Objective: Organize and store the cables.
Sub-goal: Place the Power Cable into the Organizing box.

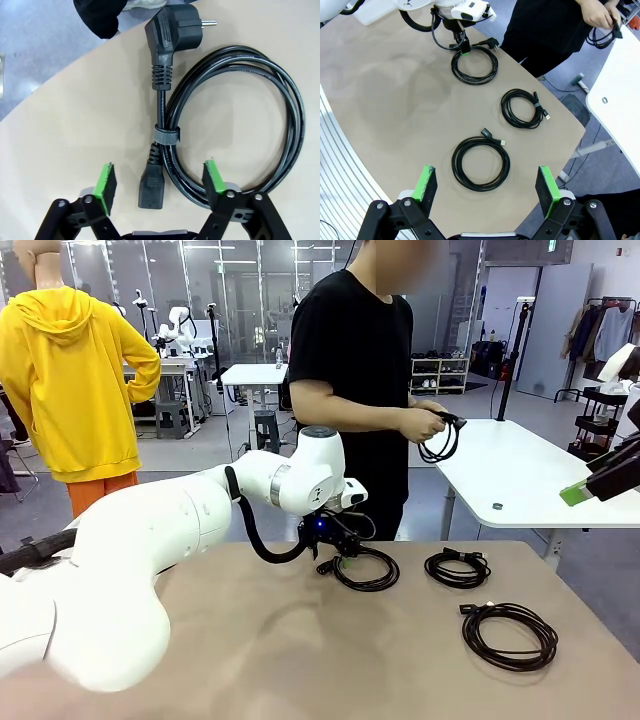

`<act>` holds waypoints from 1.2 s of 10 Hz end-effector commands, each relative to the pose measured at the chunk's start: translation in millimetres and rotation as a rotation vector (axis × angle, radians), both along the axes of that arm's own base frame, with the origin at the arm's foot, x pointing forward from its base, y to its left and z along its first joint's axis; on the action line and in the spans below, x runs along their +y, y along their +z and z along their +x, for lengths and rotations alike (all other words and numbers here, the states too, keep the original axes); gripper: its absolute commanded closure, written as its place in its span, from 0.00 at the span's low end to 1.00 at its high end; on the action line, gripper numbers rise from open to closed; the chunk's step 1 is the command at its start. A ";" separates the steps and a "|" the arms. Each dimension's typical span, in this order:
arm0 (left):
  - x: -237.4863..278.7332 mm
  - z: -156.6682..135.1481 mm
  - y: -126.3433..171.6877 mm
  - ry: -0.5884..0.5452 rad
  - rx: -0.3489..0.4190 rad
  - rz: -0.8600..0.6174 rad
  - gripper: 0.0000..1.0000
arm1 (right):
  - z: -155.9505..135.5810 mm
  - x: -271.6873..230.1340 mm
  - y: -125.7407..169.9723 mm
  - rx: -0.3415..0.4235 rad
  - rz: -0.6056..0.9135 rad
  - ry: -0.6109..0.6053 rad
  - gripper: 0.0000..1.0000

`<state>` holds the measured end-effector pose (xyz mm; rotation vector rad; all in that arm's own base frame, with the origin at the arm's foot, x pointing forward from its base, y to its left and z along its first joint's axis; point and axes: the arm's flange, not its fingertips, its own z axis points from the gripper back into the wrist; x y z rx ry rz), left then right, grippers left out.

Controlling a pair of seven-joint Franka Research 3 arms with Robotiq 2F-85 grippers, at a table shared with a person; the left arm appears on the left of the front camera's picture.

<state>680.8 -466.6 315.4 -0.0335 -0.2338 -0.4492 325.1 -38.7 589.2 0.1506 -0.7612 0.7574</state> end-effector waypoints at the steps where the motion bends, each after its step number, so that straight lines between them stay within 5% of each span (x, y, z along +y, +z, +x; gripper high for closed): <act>1: -32.0 47.1 8.4 -0.019 0.016 -0.002 0.44 | 1.0 -0.4 -0.5 0.001 0.004 0.007 0.00; 4: -34.1 50.0 3.2 -0.040 0.023 -0.004 1.00 | 1.0 -0.4 -0.5 0.001 0.004 0.007 0.00; 8: -35.7 47.1 2.6 -0.041 0.022 -0.009 1.00 | 1.0 -0.4 -0.5 0.001 0.004 0.007 0.00; 12: -18.6 37.2 46.8 -0.077 0.015 -0.060 1.00 | 1.0 -0.4 -0.5 0.001 0.004 0.007 0.00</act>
